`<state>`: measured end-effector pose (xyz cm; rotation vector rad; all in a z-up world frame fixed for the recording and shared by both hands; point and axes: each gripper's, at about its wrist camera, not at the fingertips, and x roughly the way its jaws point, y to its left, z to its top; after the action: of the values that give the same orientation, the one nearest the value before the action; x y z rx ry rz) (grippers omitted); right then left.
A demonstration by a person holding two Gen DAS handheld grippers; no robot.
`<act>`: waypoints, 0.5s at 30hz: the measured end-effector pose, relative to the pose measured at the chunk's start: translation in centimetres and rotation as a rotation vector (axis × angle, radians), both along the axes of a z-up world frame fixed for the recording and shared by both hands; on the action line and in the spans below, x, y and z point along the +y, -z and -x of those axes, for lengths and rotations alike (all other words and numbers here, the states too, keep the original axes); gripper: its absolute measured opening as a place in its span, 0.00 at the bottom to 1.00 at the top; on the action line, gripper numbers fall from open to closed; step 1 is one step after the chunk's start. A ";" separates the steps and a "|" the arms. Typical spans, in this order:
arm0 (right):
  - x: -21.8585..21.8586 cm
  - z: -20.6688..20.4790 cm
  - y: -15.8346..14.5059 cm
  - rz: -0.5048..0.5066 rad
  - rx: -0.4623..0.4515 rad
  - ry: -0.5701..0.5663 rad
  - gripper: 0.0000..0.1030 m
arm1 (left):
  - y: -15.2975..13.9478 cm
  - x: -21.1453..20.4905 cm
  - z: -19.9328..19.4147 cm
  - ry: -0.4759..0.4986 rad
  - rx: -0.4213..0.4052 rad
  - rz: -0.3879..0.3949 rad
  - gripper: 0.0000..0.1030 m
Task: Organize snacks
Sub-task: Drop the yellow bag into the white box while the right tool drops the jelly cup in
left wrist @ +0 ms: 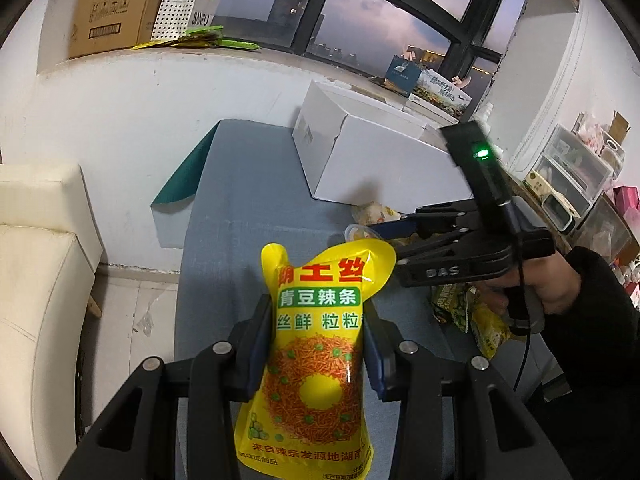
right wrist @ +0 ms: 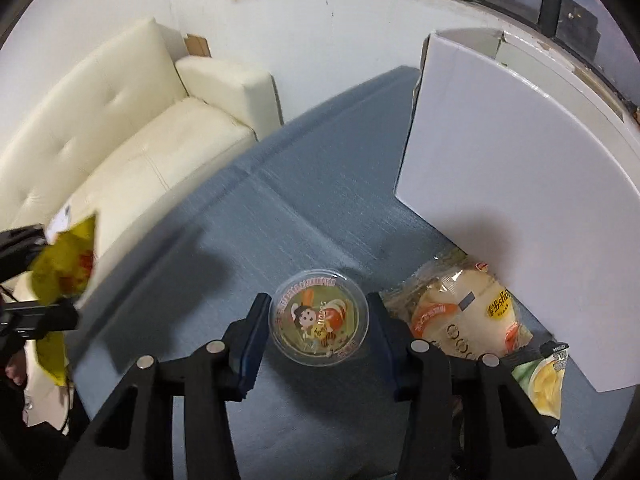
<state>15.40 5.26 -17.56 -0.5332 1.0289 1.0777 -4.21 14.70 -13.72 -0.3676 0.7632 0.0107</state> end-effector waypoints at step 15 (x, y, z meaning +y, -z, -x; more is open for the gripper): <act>-15.9 -1.2 -11.8 -0.311 -0.157 0.293 0.50 | -7.4 -2.8 -5.9 0.098 -0.176 -0.053 0.43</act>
<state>16.62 -10.60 -5.77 -0.2032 0.7555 0.8969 1.70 11.87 -6.29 -0.2766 0.6044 -0.0922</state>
